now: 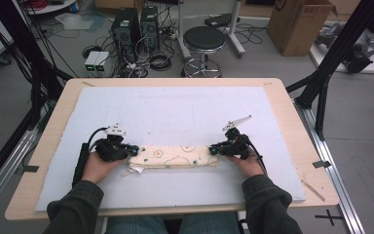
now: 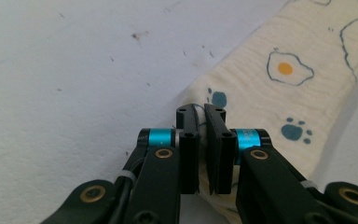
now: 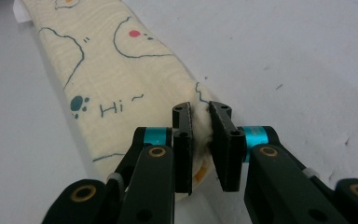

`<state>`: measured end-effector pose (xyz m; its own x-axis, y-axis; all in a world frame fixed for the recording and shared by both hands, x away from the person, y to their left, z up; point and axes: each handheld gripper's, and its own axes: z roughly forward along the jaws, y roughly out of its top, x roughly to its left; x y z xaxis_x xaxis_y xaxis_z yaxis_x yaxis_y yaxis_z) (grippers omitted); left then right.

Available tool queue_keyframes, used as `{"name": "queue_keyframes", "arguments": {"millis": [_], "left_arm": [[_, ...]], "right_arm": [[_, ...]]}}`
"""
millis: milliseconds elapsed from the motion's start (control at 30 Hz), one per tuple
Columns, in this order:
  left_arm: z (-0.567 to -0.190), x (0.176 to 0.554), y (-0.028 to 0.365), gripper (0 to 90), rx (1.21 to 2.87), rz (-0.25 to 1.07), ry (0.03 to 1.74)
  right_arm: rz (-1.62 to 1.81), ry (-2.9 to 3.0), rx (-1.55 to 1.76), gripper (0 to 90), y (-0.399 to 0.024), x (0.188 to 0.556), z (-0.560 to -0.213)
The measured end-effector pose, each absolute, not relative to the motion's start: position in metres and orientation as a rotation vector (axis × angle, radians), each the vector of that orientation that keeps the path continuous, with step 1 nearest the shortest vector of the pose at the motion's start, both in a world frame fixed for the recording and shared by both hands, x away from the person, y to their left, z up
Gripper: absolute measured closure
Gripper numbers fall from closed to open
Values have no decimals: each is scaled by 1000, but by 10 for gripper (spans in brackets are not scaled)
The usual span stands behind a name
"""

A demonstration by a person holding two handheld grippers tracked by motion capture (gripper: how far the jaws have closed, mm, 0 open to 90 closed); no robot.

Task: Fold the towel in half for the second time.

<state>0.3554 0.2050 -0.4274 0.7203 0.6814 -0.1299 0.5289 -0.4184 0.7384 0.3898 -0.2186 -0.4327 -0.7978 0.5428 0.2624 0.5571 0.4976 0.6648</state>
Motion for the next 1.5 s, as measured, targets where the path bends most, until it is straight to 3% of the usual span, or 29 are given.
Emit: {"name": "queue_keyframes", "arguments": {"millis": [767, 1333, 1500], "left_arm": [[-425, 388, 212, 847, 1948, 353, 1038], [-435, 413, 200, 844, 1944, 350, 1088], [-437, 414, 202, 795, 1951, 354, 1096]], "right_arm": [[-1248, -2771, -1092, 800, -207, 428, -408], [-1224, -2761, -1227, 799, -212, 457, -420], [-1221, -2748, -1234, 786, -210, 461, -427]]}}
